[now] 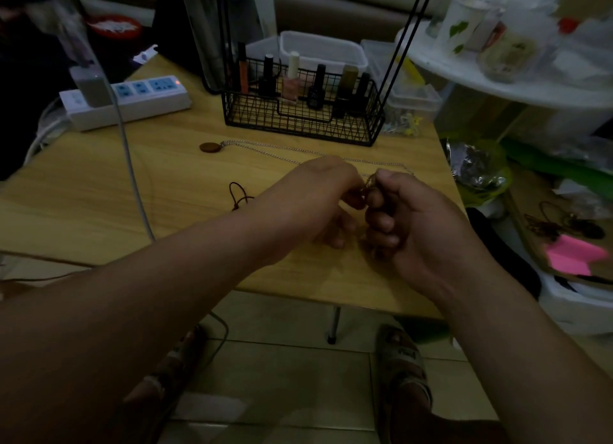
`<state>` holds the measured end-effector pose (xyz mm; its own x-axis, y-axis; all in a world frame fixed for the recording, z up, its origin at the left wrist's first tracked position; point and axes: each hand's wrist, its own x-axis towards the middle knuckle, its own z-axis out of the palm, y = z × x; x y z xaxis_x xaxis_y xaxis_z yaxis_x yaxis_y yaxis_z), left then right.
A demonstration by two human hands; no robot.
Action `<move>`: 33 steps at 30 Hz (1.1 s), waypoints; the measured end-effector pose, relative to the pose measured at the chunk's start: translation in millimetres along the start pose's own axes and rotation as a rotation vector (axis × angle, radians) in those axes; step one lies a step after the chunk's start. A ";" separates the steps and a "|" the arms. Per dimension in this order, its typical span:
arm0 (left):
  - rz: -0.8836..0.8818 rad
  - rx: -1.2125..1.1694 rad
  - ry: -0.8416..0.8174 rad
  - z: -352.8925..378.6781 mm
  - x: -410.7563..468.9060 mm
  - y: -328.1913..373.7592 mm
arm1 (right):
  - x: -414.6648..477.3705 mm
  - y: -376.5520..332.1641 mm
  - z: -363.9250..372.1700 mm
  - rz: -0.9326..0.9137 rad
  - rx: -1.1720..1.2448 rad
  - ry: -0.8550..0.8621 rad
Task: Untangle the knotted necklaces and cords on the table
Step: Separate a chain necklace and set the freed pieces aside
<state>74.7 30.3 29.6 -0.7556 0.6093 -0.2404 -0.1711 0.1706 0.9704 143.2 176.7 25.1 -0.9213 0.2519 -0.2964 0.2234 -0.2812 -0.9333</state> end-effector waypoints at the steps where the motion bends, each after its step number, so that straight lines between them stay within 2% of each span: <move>1: 0.043 0.035 -0.018 -0.2 -0.1 -0.3 | -0.7 -0.4 -1.1 -0.022 -0.047 -0.007; 4: 0.132 0.133 -0.034 -2.5 0.2 -2.3 | -3.0 -3.5 -4.3 -0.091 -0.120 -0.021; 11: 0.183 0.180 0.029 -5.0 1.8 -2.5 | -2.2 -7.2 -14.6 -0.098 -0.202 -0.040; 13: 0.187 0.118 0.093 -8.3 3.7 0.2 | -1.3 -7.4 -19.6 -0.087 -0.219 -0.032; 17: 0.118 -0.217 0.153 -14.9 6.2 6.3 | 0.1 -8.0 -31.7 -0.082 -0.323 0.001; 20: 0.114 -0.264 0.160 -18.6 5.9 6.5 | -0.1 -11.5 -37.7 -0.075 -0.349 0.032; 24: 0.128 -0.089 0.136 -19.3 4.2 7.6 | -2.3 -18.8 -42.1 -0.059 -0.392 0.079; 27: 0.098 0.071 0.036 -20.7 1.8 7.1 | -3.0 -22.6 -43.1 -0.080 -0.324 0.089; 31: 0.118 0.412 -0.036 -21.7 -6.1 10.4 | -5.2 -25.5 -42.6 -0.091 -0.300 0.093; 33: 0.120 0.482 -0.036 -19.9 -8.0 11.2 | -5.9 -25.7 -42.9 -0.100 -0.303 0.091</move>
<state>66.2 11.9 43.0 -0.7283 0.6716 -0.1362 0.2340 0.4305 0.8717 156.6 222.1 42.1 -0.9143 0.3495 -0.2046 0.2306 0.0338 -0.9725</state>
